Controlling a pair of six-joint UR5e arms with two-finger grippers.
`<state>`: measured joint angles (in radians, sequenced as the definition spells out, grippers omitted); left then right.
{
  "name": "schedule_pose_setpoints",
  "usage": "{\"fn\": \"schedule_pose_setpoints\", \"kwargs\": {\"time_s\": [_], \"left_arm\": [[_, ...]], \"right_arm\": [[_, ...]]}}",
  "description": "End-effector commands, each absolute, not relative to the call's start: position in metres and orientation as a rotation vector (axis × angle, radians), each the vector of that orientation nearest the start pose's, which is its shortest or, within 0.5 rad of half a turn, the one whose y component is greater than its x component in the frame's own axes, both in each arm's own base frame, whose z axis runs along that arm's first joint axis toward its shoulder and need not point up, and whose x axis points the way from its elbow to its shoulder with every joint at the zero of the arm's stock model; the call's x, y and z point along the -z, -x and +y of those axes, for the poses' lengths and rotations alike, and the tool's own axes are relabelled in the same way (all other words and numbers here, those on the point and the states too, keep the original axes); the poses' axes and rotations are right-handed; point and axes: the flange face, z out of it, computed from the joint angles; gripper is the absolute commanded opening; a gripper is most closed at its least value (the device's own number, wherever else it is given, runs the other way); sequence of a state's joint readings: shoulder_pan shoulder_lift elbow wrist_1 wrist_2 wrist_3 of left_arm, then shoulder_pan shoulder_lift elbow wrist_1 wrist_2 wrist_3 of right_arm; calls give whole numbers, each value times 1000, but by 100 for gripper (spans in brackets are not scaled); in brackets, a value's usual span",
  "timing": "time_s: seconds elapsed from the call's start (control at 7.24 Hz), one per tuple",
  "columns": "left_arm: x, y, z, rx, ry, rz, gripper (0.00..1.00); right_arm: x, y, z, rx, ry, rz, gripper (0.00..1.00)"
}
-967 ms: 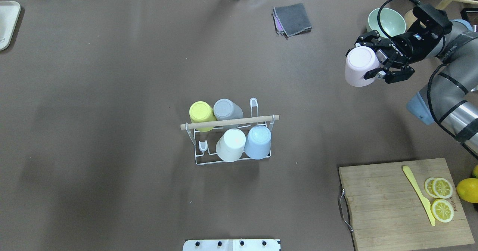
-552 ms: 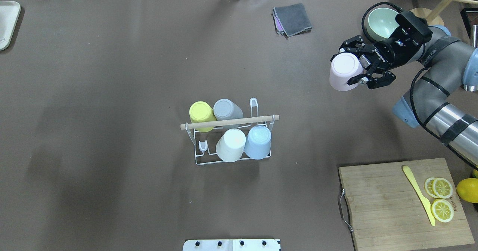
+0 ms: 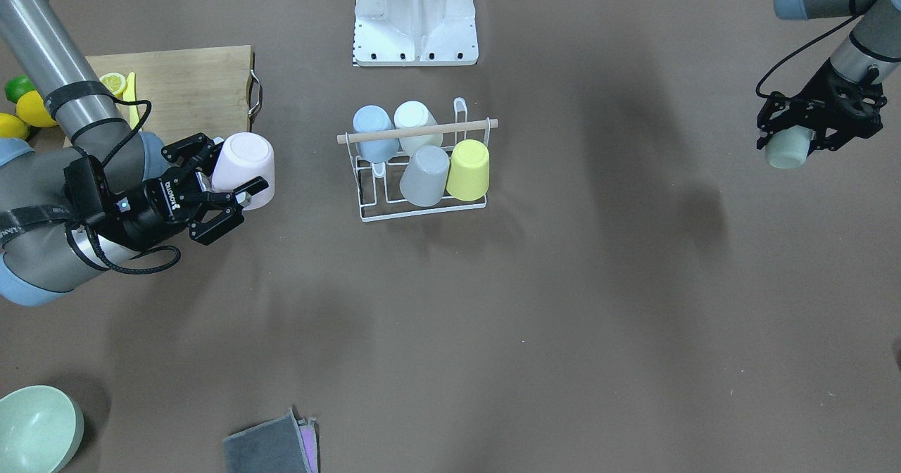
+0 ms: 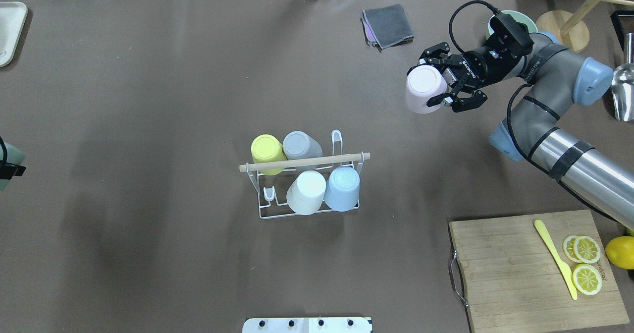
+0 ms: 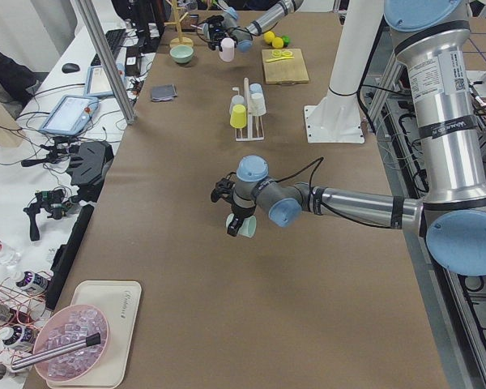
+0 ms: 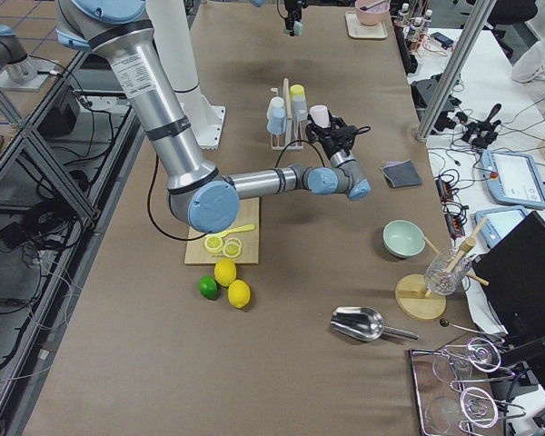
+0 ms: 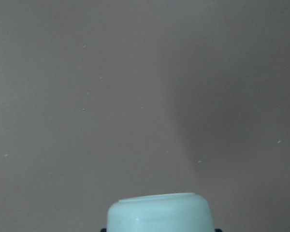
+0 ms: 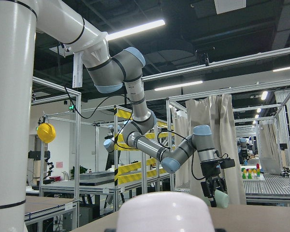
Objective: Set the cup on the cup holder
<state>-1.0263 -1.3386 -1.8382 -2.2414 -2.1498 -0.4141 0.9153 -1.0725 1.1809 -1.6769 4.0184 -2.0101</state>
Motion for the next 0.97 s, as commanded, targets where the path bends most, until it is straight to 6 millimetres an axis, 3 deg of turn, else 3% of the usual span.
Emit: {"fn": "schedule_pose_setpoints", "kwargs": {"time_s": [0.0, 0.28, 0.83], "left_arm": [[-550, -167, -418, -281, -330, 884, 0], [-545, -170, -422, -268, -326, 894, 0], [-544, -178, -420, -287, -322, 900, 0]], "right_arm": [[-401, 390, -600, -1077, 1946, 2410, 14], [-387, 409, -596, -1071, 1935, 2381, 14], [-357, 481, -563, -991, 1846, 2381, 14]]}}
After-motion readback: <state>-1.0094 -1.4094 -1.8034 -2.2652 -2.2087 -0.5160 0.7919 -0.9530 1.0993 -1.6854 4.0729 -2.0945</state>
